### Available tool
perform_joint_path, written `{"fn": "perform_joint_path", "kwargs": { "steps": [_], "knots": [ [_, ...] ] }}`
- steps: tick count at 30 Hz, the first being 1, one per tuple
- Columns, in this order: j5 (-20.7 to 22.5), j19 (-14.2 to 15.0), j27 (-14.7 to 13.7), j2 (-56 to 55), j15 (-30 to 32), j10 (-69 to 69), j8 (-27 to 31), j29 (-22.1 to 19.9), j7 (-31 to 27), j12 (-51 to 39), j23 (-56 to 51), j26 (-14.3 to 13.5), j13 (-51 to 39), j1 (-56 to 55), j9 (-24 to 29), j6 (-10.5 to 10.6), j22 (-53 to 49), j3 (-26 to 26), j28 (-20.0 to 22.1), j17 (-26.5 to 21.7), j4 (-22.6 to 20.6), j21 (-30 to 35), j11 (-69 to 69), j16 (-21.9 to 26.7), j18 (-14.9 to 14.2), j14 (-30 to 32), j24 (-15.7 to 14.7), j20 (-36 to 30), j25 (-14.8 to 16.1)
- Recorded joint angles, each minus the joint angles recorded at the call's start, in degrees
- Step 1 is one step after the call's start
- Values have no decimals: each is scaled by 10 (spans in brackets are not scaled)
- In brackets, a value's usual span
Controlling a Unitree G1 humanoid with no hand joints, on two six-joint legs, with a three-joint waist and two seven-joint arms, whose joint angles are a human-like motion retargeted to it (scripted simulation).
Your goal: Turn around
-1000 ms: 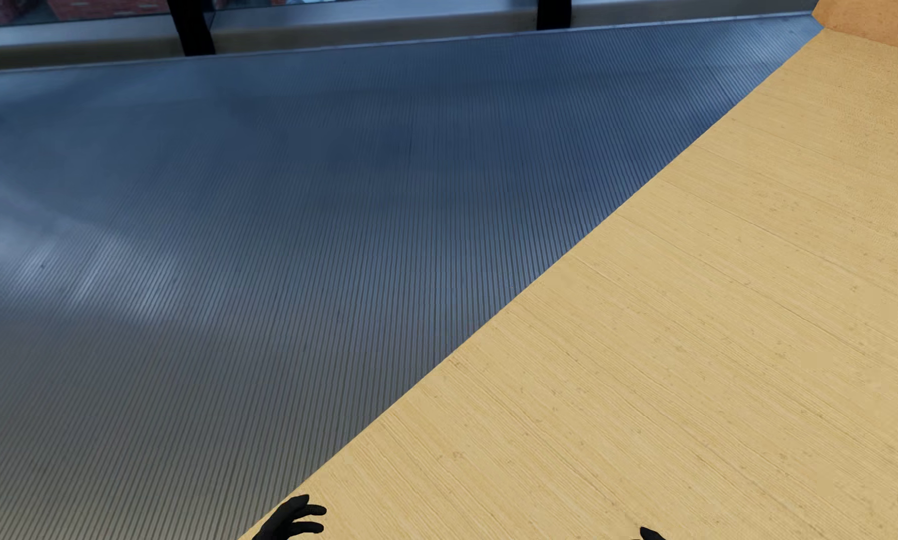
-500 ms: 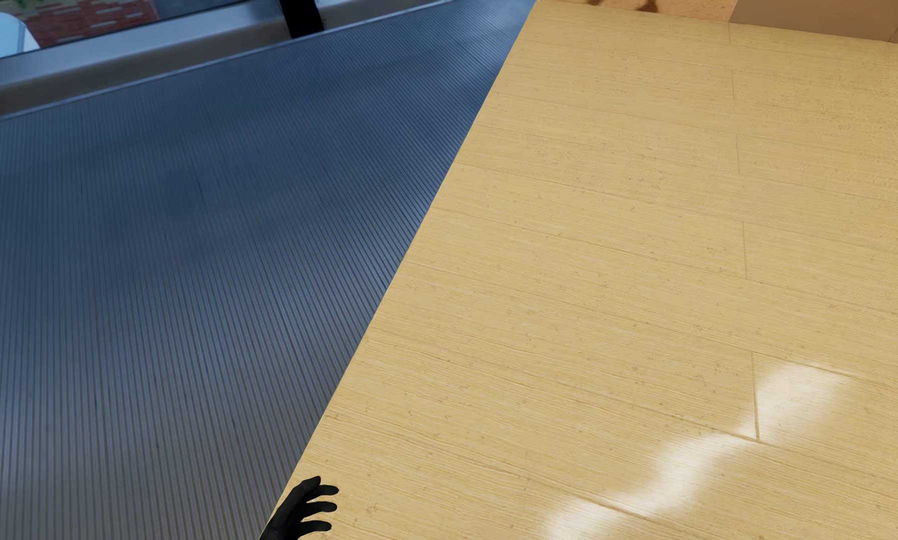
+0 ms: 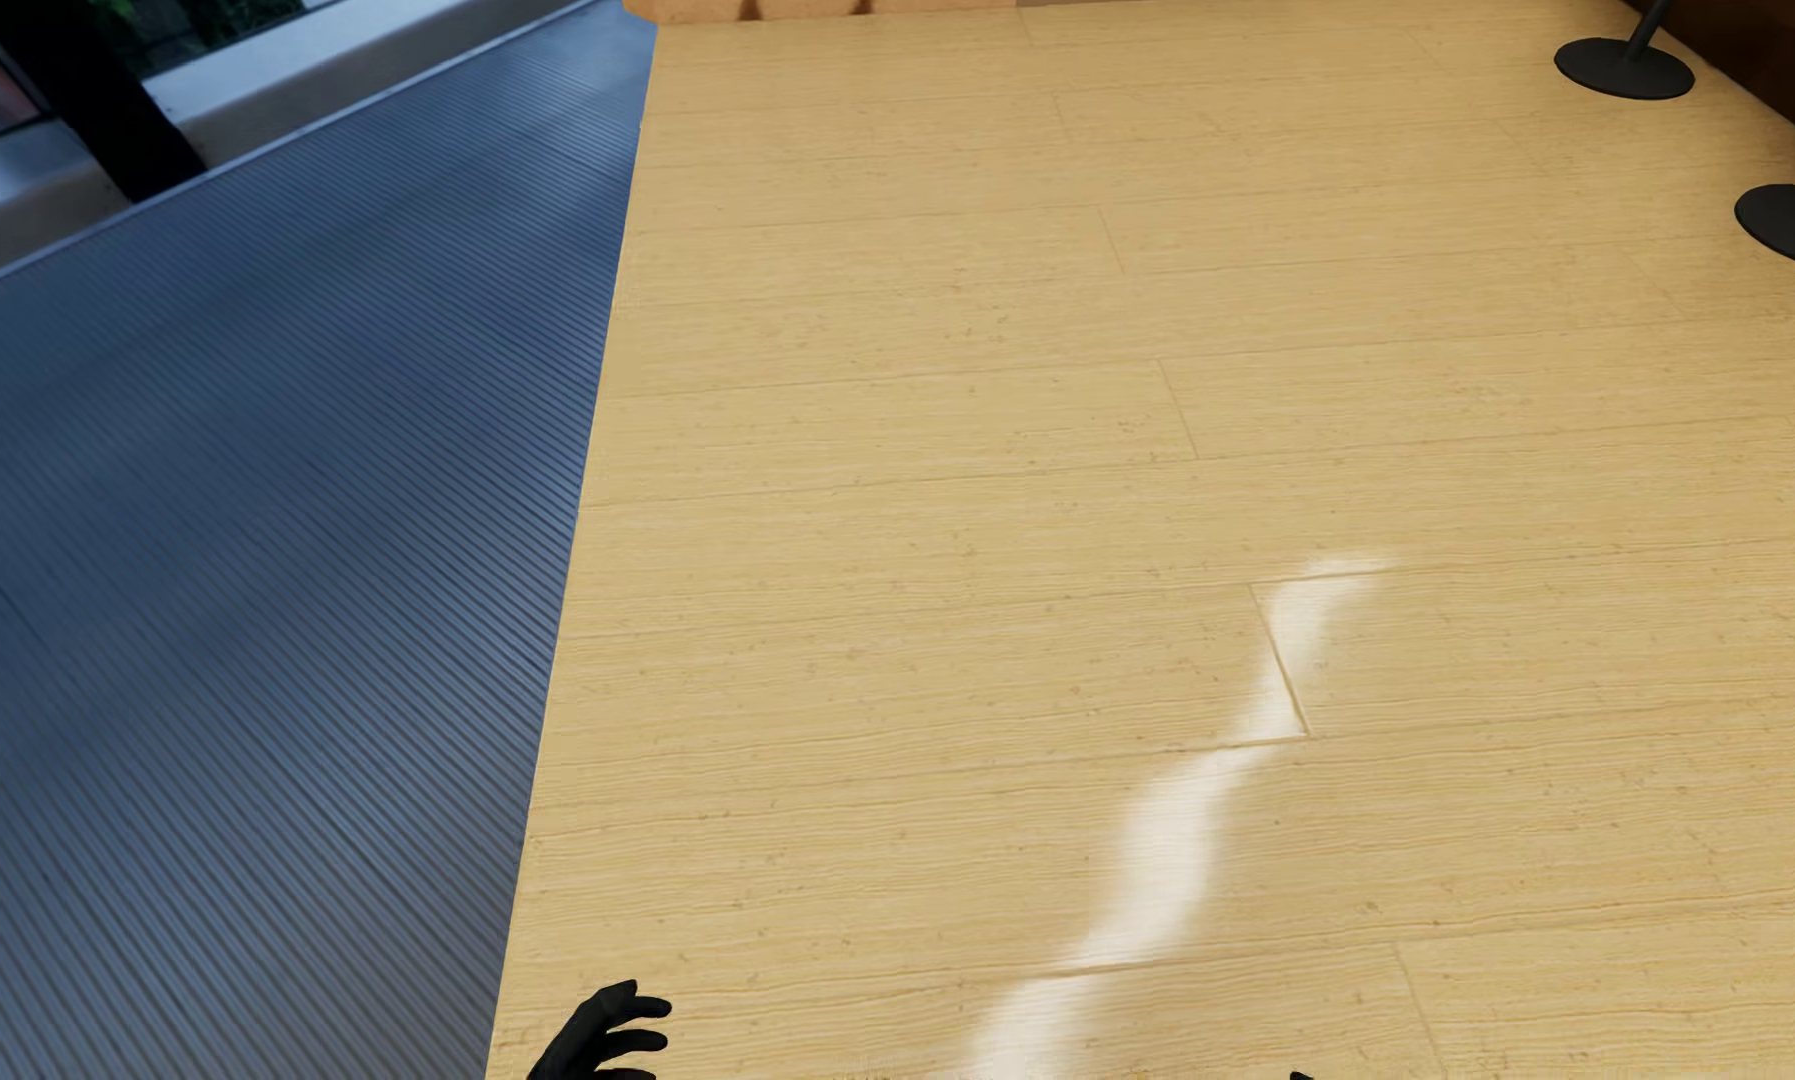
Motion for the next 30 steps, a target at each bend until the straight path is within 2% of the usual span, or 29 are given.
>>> {"fn": "perform_joint_path", "kwargs": {
  "steps": [1,2,3,4,5,6,7,8,9,11,12,13,14,15,16,17,18,19,21,22,23,24,25,26,27,28,29,30],
  "knots": [
    [-15,0,-6,0,-5,1,-25,8,10,-21,2,6,0,10,7,-7,1,1,7,-4,0,-12,1,-2,2,-3,0,-7,8],
    [-17,-2,-11,2,-9,42,-21,20,12,-45,18,15,-7,-1,18,-16,-9,2,21,-12,0,-34,8,-10,9,9,-4,-17,13],
    [-11,-4,-23,4,-12,124,-11,32,1,-46,31,21,-5,-39,22,-17,-20,1,29,-37,2,-33,10,-18,24,56,-10,-23,14],
    [-1,-5,-37,4,-11,195,6,38,-15,-38,40,23,-1,-78,18,-14,-13,5,26,-54,-3,-32,6,-14,77,120,-14,-25,10],
    [9,-6,-57,17,-4,234,20,37,-32,-22,60,27,7,-102,13,-4,-8,10,10,-53,-20,-36,-13,-10,154,141,-11,-4,0],
    [17,-4,-45,27,0,214,33,31,-32,-7,46,35,4,-112,12,8,-18,23,-12,-45,-38,-13,-25,-3,182,82,-1,17,-11],
    [28,0,-23,26,1,137,39,27,-31,12,19,38,-14,-111,10,24,-17,25,-30,-29,-42,8,-21,7,196,5,11,40,-21],
    [28,2,-14,21,-11,68,34,25,-40,25,15,37,-25,-96,-2,36,6,35,-38,-13,-42,23,-18,20,93,9,19,31,-31],
    [28,5,-10,20,-7,57,35,29,-36,22,14,38,-24,-81,-4,39,27,26,-39,-5,-37,23,-2,22,35,21,17,23,-34],
    [-12,30,3,-7,20,37,-18,56,4,6,-6,38,-17,-47,-1,19,6,16,-21,-6,-28,-11,41,20,38,13,9,7,-27],
    [-18,42,-8,-11,13,36,-32,73,18,-16,5,30,-6,-35,-1,5,6,4,-7,-17,-20,-18,30,18,36,6,2,0,-20],
    [-13,41,-23,-1,-6,59,-25,83,19,-43,25,22,7,-37,1,-4,1,1,8,-35,-14,-18,7,-6,35,5,-4,-4,-14],
    [-3,-8,-30,9,0,123,-13,81,9,-55,52,11,4,-60,9,-14,-11,5,20,-39,-16,-19,-4,-22,71,42,-8,-25,-11],
    [5,2,-39,18,8,168,2,69,-12,-40,57,-4,0,-89,7,-12,-5,4,14,-46,-24,-20,-23,-28,146,80,-5,-16,-11],
    [13,4,-44,25,13,160,19,52,-24,-22,47,-14,-4,-103,6,-9,-8,6,-2,-45,-31,-15,-36,-11,189,66,1,-12,-15],
    [24,6,-46,29,13,78,35,32,-28,-1,32,-19,-9,-104,2,-1,-9,2,-24,-37,-30,11,-46,4,229,-11,10,28,-20],
    [25,14,-36,18,17,48,36,17,-34,9,16,-23,-13,-77,6,4,12,12,-35,-21,-24,17,-13,19,76,32,14,31,-24],
    [13,26,-23,-4,34,37,19,12,-27,13,4,-17,-15,-64,5,-1,17,7,-39,-5,-22,15,31,33,29,34,15,32,-26],
    [-29,59,-2,-18,37,18,-26,31,14,13,-1,5,-19,-39,-8,-16,10,6,-23,1,-14,4,12,20,32,26,1,16,-28],
    [-42,74,-7,-21,24,23,-37,49,28,-11,0,19,-16,-28,-4,-23,8,-3,-9,-6,-9,-12,0,8,30,15,-8,5,-28],
    [-37,67,-20,-20,17,32,-30,65,32,-36,17,31,-12,-21,-1,-24,-14,-11,9,-22,-2,-24,8,-6,29,0,-20,-10,-28],
    [-27,34,-27,-15,12,59,-18,74,31,-49,16,25,-2,-20,4,-29,-5,-16,24,-31,3,-25,12,-4,24,0,-28,-28,-25],
    [-17,6,-40,-8,9,120,-10,74,23,-59,32,21,5,-41,12,-32,-5,-16,34,-32,9,-31,13,-12,23,33,-31,-29,-20],
    [-10,14,-51,-5,11,188,1,66,-3,-45,37,18,15,-78,11,-28,-23,-9,36,-43,1,-19,6,-22,72,91,-32,-28,-13],
    [3,12,-56,0,19,200,15,53,-26,-15,43,12,9,-93,3,-16,-14,-7,21,-42,-11,-17,-13,-5,130,104,-31,-13,-7],
    [10,14,-51,8,23,169,29,40,-35,12,28,10,-3,-95,3,-3,-8,-2,3,-43,-28,-10,-25,11,170,54,-26,21,-4],
    [23,16,-46,3,19,72,41,24,-45,27,16,13,-16,-87,-1,18,0,5,-6,-28,-33,10,-24,13,170,2,-15,50,-5],
    [17,17,-42,-2,16,44,32,12,-40,27,12,19,-15,-64,-4,22,20,9,-2,-12,-25,20,-10,16,25,21,-9,30,-5]
  ]
}}
